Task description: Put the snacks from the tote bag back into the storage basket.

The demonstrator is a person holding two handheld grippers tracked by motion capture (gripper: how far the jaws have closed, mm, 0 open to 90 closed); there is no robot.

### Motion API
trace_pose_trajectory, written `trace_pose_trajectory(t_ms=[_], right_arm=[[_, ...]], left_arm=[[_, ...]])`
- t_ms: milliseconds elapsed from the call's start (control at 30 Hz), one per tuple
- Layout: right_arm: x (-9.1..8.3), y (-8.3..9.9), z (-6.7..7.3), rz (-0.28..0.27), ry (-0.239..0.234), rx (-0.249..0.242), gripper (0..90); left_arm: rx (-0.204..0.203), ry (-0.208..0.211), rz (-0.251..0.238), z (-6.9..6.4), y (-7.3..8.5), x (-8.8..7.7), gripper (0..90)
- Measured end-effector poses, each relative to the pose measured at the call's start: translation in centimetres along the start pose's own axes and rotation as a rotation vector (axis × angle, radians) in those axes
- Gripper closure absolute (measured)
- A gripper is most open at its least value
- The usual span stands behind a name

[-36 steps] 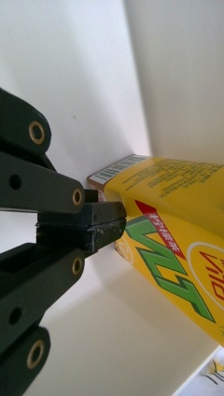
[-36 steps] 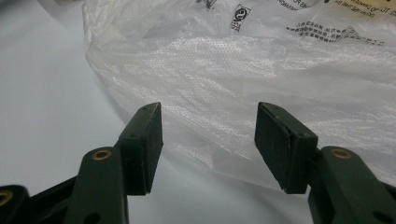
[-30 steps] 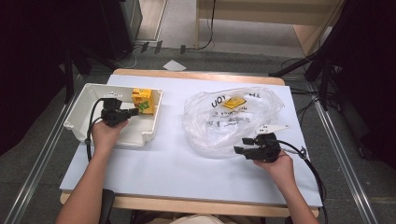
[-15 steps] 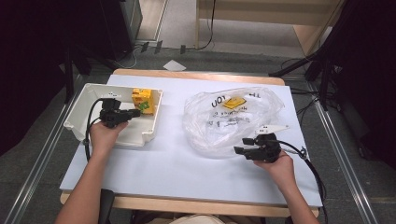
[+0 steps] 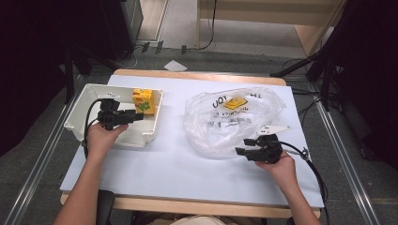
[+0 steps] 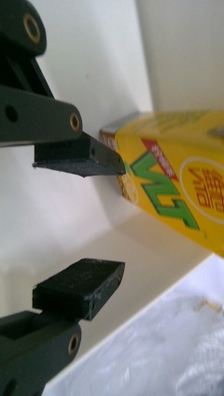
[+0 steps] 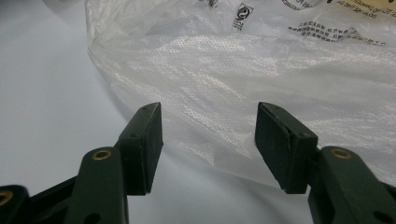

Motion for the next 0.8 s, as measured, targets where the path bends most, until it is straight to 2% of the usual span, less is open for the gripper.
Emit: trace_pose_trajectory(t_ms=[333, 433, 600, 800], right_arm=[[-0.1, 0.0, 0.0, -0.002, -0.005, -0.004, 42.9], [-0.2, -0.2, 0.0, -0.015, -0.008, -0.009, 42.9], [-0.3, -0.4, -0.1, -0.022, -0.011, -0.01, 42.9], [-0.3, -0.5, -0.1, -0.022, -0.016, -0.01, 42.9]], left_arm=[[-0.009, 0.014, -0.022, -0.8, -0.5, -0.8, 44.1], [0.0, 0.019, -0.032, -1.3, -0.8, -1.1, 43.6], [0.037, 0.038, -0.052, -2.4, -1.2, -1.4, 41.3], [0.045, 0.061, -0.04, -3.5, -1.5, -1.5, 41.4]])
Point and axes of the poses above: each handheld gripper's, and its own axes: x roughly forward along the jaws, y roughly out of its underside, z roughly to its left, the point moved 5 cm from there along x, roughly forward along the jaws, and after that the axes turned 10 degrees about x, right-handed, at the moved point
